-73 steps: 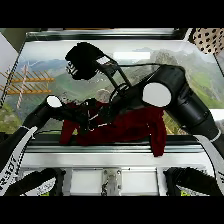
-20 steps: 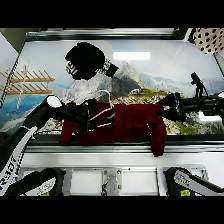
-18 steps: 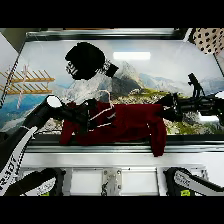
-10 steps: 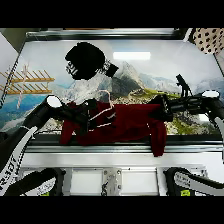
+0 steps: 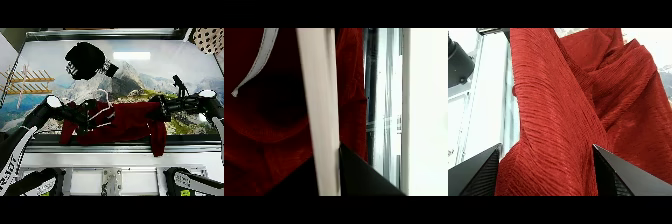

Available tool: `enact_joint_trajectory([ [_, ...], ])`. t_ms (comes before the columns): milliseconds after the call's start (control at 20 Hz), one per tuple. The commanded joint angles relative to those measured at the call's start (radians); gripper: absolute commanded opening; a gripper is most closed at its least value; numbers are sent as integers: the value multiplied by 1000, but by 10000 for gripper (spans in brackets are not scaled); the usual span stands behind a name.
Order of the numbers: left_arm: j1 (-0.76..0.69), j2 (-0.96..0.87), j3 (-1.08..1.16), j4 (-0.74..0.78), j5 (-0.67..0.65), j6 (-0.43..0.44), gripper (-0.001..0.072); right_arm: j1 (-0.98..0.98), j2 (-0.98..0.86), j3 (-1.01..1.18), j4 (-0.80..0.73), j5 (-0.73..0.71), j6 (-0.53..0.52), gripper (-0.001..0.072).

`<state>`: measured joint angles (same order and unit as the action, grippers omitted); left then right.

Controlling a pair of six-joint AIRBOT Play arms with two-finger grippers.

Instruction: Fold the clothes and pants, and hang the long-sleeved shirts on hangers.

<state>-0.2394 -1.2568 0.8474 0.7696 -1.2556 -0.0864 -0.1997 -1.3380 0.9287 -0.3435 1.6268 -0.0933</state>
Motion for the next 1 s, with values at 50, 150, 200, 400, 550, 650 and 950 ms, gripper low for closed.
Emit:
enact_joint_trajectory([
  [50, 0, 1, 1, -4, 0, 0, 17, 2, 0, -1, 1, 0, 2, 619],
  [150, 0, 1, 1, -4, -1, 0, 17, 2, 0, -1, 2, 0, 2, 619],
  [200, 0, 1, 1, -4, -1, 0, 17, 2, 0, -1, 10, 0, 2, 618],
  [400, 0, 1, 1, -4, -1, 0, 17, 2, 0, -1, 68, 1, 2, 618],
  [550, 0, 1, 1, -4, -1, 0, 17, 2, 0, -1, 79, 0, 2, 618],
  [650, 0, 1, 1, -4, -1, 0, 17, 2, 0, -1, 77, 0, 2, 616],
  [950, 0, 1, 1, -3, -1, 0, 17, 2, 0, -1, 76, 0, 2, 27],
])
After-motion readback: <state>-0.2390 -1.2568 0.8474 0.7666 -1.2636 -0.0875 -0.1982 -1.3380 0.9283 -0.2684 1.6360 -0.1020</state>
